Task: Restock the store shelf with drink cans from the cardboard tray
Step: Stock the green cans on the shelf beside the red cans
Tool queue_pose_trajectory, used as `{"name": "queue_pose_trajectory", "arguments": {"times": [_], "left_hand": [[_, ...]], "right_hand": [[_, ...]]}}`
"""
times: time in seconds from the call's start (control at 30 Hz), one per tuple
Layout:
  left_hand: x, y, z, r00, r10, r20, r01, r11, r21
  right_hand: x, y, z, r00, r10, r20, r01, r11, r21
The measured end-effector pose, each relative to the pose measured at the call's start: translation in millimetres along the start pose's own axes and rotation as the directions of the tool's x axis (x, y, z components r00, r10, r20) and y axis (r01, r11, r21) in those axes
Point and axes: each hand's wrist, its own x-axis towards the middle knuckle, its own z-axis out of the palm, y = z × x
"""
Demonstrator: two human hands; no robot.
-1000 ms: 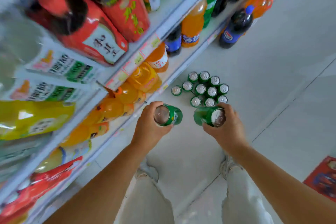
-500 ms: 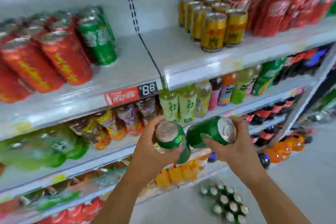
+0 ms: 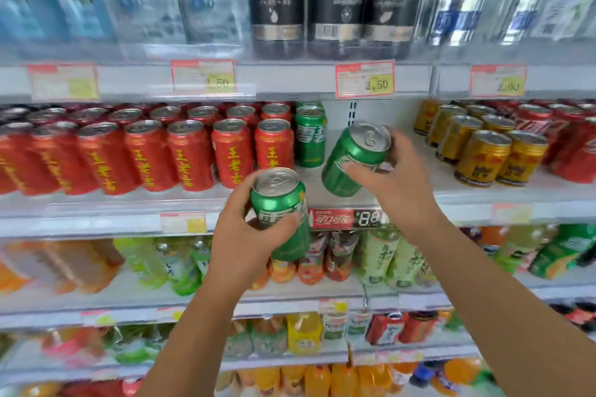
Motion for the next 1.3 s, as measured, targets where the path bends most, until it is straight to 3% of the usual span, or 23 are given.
{"name": "queue_pose_trajectory", "arguments": {"times": [0.23,0.67,0.8,0.87,0.93,1.0,1.2,1.3], "left_hand": [[10.3,-5.1,-27.1,0.997,-0.001,-0.081,0.003,1.0,0.03],[19.1,-8.6,-21.3,0.999,-0.027,-0.03,0.029,0.998,0.048],[21.3,-2.2,-9.9,1.0,-0.02,0.015,0.019,0.999,0.049],[24.0,-0.7,-3.6,1.0,-0.005,0.03,0.004,0.999,0.036],[27.2,1.3,5.8,0.999,0.021,0.048,-0.023,0.999,0.048],[30.3,5.0,19.0,0.996,0.042,0.076,-0.046,0.997,0.053],[43.2,7.7,49.8,0.976,0.044,0.212,-0.07,0.991,0.114],[50.0,-12.8,41.8,0.986,0.093,0.14,-0.146,0.889,0.434]], "right_hand": [[57.8,14.9,44.2,0.993,0.057,0.106,-0.039,0.986,-0.162],[61.4,26.1,67.8,0.978,0.138,0.157,-0.104,0.972,-0.211],[27.6,11.0,49.4,0.99,0.123,0.076,-0.113,0.986,-0.123],[-5.4,4.2,35.3,0.98,0.082,0.18,-0.061,0.991,-0.118],[-32.3,-3.8,27.9,0.918,0.076,0.39,-0.021,0.99,-0.143],[-40.1,-9.2,27.1,0.879,0.04,0.476,-0.008,0.998,-0.069],[-19.6,13.1,10.9,0.971,0.062,0.23,-0.053,0.998,-0.046],[3.1,23.5,-2.1,0.985,0.101,0.136,-0.093,0.994,-0.064]]}}
